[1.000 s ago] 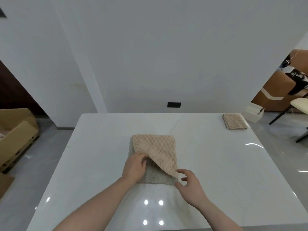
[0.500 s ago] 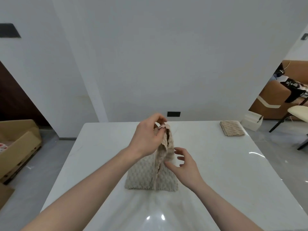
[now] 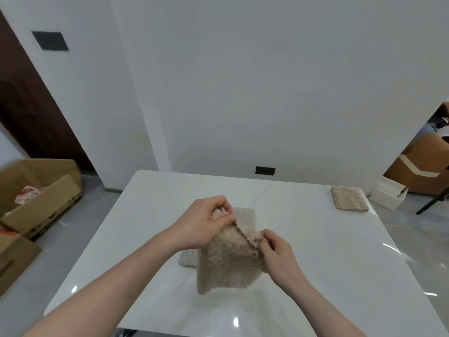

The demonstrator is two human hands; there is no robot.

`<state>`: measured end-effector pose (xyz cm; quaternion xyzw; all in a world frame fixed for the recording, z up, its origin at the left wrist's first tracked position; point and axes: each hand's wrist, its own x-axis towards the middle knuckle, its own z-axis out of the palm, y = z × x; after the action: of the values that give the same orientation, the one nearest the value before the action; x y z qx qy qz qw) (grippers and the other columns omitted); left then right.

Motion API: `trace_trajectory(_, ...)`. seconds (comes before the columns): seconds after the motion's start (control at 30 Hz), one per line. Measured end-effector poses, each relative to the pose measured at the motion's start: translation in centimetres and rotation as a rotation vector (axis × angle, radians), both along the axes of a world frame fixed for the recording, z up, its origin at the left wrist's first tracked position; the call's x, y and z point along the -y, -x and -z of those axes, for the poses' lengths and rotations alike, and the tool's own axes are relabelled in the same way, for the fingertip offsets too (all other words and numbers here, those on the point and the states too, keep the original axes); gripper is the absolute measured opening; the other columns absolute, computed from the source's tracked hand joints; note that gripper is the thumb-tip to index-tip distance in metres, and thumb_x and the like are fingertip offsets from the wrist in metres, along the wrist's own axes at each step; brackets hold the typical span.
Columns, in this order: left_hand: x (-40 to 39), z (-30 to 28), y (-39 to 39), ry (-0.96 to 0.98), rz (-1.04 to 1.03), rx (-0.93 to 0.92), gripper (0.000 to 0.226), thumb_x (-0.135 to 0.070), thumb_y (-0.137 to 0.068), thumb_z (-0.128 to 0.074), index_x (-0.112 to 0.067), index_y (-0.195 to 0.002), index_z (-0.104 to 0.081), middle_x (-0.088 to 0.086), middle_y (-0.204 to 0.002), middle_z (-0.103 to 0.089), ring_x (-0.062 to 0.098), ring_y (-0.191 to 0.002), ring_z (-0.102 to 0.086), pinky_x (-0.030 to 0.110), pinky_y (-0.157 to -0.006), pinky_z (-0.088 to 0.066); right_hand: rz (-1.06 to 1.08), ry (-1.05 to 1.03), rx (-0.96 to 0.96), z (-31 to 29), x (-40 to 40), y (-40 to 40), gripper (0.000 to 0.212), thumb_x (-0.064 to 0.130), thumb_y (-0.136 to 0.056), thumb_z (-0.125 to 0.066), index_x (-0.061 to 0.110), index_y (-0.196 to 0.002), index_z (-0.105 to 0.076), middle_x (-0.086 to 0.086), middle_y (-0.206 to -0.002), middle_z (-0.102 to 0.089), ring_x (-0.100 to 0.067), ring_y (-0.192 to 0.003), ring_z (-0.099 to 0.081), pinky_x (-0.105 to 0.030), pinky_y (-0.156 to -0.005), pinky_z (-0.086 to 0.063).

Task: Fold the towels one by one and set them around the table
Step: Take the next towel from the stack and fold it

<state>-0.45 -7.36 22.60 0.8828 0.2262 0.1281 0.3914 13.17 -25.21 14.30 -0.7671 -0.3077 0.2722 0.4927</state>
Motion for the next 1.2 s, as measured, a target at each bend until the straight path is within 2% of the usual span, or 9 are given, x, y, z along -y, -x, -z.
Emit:
trace_trajectory(0.13,0.9,1.4,0.2,0.147,-0.09,0.011,0.011,-0.038,-0.093,-0.07,-0.029,-0.088,-0.067,-0.012,-0.091,-0.07,0.012,-0.089,-0.065,0.033,-0.084,-0.053,-0.105,-0.029,-0.051,0.4,1.1,-0.7,0.017,0.033,-0.101,-0.055,0.027,-0.089,-0.066,-0.005,-0.071,-0.06,-0.009,-0.064,-0.05,-0.022,-0.063,-0.041)
trace_trajectory(0.27,0.9,5.1,-1.2,0.19,-0.135,0.002,0.01,-0.035,-0.093,-0.071,-0.028,-0.088,-0.068,-0.019,-0.087,-0.068,-0.004,-0.082,-0.061,0.024,-0.078,-0.048,-0.154,0.069,-0.069,3.6,1.8,-1.6,0.031,0.059,-0.082,-0.07,0.041,-0.106,-0.061,0.01,-0.088,-0.063,-0.005,-0.075,-0.063,-0.022,-0.07,-0.049)
trace_trajectory(0.37,-0.2,10.8,-2.7,0.196,-0.165,-0.046,0.009,-0.034,-0.091,-0.072,-0.027,-0.088,-0.07,-0.018,-0.088,-0.07,-0.006,-0.082,-0.062,0.021,-0.078,-0.046,-0.14,0.154,0.02,8.1,1.6,-3.1,0.027,0.043,-0.082,-0.073,0.042,-0.104,-0.057,0.018,-0.098,-0.064,-0.003,-0.072,-0.062,-0.02,-0.068,-0.049)
trace_trajectory(0.47,-2.5,19.0,-4.3,0.145,-0.17,-0.091,0.009,-0.036,-0.089,-0.073,-0.029,-0.085,-0.071,-0.016,-0.088,-0.07,-0.01,-0.081,-0.06,0.022,-0.077,-0.043,-0.127,0.209,0.121,14.8,0.4,-5.4,0.007,0.027,-0.092,-0.062,0.034,-0.091,-0.062,0.011,-0.086,-0.068,-0.004,-0.057,-0.051,-0.025,-0.063,-0.046)
trace_trajectory(0.6,-5.1,30.0,-5.1,0.021,-0.217,-0.131,0.011,-0.041,-0.088,-0.073,-0.031,-0.084,-0.068,-0.013,-0.067,-0.063,-0.002,-0.057,-0.054,0.024,-0.06,-0.04,-0.06,0.262,0.219,24.7,-1.0,-7.8,0.016,0.028,-0.094,-0.06,0.03,-0.081,-0.068,0.017,-0.075,-0.069,0.0,-0.071,-0.061,-0.029,-0.076,-0.052)
trace_trajectory(0.77,-5.8,39.1,-4.0,-0.167,-0.284,0.018,0.014,-0.052,-0.089,-0.069,-0.038,-0.086,-0.068,-0.017,-0.064,-0.058,0.002,-0.063,-0.054,0.021,-0.056,-0.035,0.158,0.082,0.354,31.2,-1.2,-7.5,0.008,0.036,-0.09,-0.068,0.033,-0.083,-0.072,0.022,-0.081,-0.073,0.004,-0.081,-0.066,-0.019,-0.073,-0.05)
trace_trajectory(0.87,-5.0,40.3,-3.3,-0.215,-0.297,0.132,0.011,-0.049,-0.091,-0.068,-0.039,-0.087,-0.068,-0.026,-0.067,-0.06,-0.001,-0.066,-0.055,0.02,-0.056,-0.033,0.197,-0.049,0.368,31.9,-0.7,-7.0,0.006,0.032,-0.089,-0.072,0.031,-0.084,-0.073,0.017,-0.08,-0.074,0.0,-0.078,-0.067,-0.021,-0.072,-0.051)
trace_trajectory(1.03,-4.6,38.7,-1.6,-0.096,-0.281,0.147,0.013,-0.023,-0.091,-0.065,-0.032,-0.083,-0.068,-0.015,-0.068,-0.066,0.005,-0.066,-0.062,0.03,-0.066,-0.049,0.225,-0.043,0.352,31.0,0.4,-6.4,0.013,0.024,-0.087,-0.068,0.035,-0.091,-0.074,0.009,-0.082,-0.072,-0.004,-0.068,-0.063,-0.021,-0.065,-0.045)
trace_trajectory(1.2,-4.2,32.6,0.2,-0.268,-0.304,0.161,0.016,-0.035,-0.092,-0.061,-0.03,-0.076,-0.064,-0.012,-0.078,-0.069,0.012,-0.074,-0.063,0.031,-0.071,-0.052,0.212,0.067,0.566,26.7,2.8,-6.7,0.023,0.036,-0.093,-0.066,0.026,-0.072,-0.069,0.011,-0.067,-0.068,-0.011,-0.069,-0.063,-0.027,-0.059,-0.044)
